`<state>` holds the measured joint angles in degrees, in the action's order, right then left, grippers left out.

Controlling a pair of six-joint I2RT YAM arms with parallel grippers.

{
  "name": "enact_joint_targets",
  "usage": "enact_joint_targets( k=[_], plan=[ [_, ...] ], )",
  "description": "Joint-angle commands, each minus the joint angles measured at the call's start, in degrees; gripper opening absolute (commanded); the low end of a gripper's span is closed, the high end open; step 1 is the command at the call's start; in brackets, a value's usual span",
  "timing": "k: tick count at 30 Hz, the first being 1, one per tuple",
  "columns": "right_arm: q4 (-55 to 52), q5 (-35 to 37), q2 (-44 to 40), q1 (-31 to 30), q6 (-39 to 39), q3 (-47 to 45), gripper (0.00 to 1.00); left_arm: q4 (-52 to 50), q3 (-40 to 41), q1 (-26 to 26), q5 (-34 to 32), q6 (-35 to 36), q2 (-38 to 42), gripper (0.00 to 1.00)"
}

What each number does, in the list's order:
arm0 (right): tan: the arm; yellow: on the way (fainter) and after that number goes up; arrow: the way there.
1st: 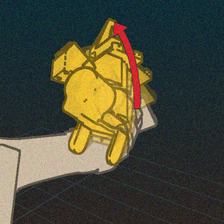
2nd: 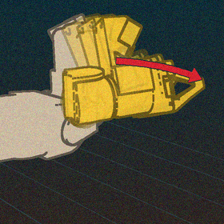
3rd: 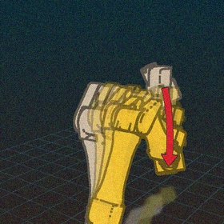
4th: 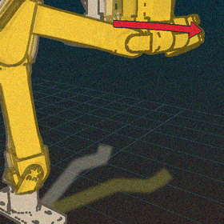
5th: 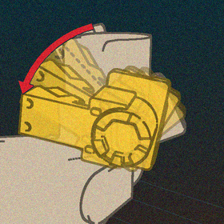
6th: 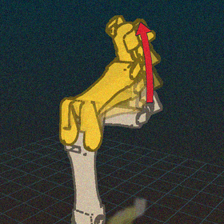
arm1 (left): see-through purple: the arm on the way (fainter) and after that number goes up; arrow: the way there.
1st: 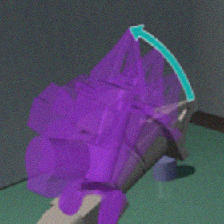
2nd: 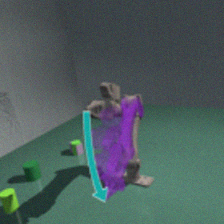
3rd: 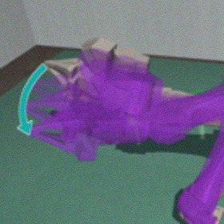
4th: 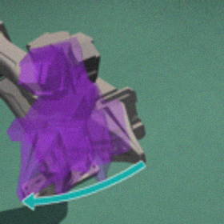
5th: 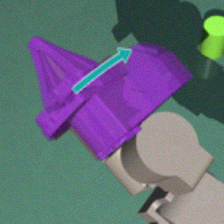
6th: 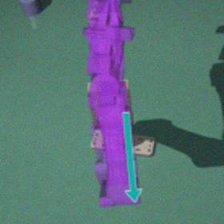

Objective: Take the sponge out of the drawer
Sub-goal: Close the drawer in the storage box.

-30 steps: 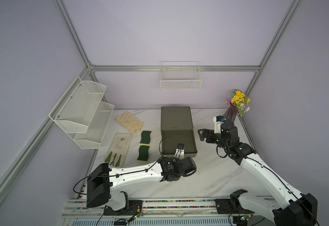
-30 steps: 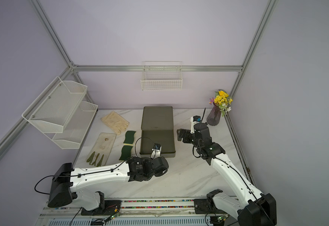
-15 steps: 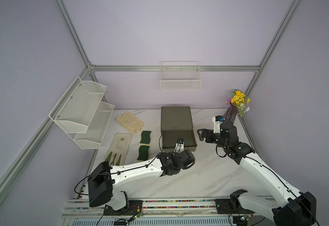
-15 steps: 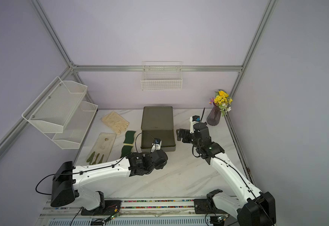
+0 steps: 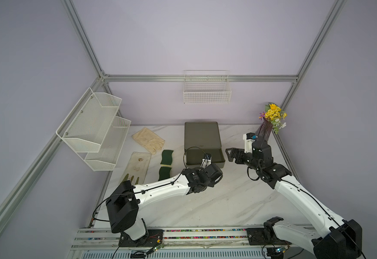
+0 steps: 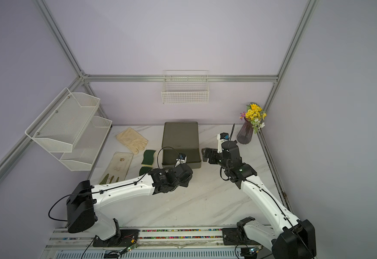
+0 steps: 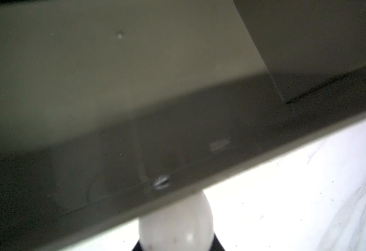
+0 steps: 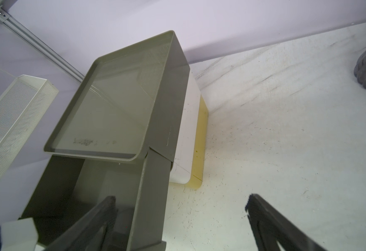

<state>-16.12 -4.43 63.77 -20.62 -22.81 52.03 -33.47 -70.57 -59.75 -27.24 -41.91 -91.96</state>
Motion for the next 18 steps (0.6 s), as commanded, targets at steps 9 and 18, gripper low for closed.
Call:
enact_joint_targets(
  k=[9, 18],
  plan=[
    [1.6, -0.7, -0.2, 0.1, 1.0, -1.1, 0.97, 7.5, -3.0, 6.3, 1.9, 6.4, -0.8, 0.22],
    [1.8, -1.5, -0.1, 0.1, 0.9, -1.4, 0.97, 8.6, -4.7, 11.0, 4.8, 9.3, -2.2, 0.23]
  ],
)
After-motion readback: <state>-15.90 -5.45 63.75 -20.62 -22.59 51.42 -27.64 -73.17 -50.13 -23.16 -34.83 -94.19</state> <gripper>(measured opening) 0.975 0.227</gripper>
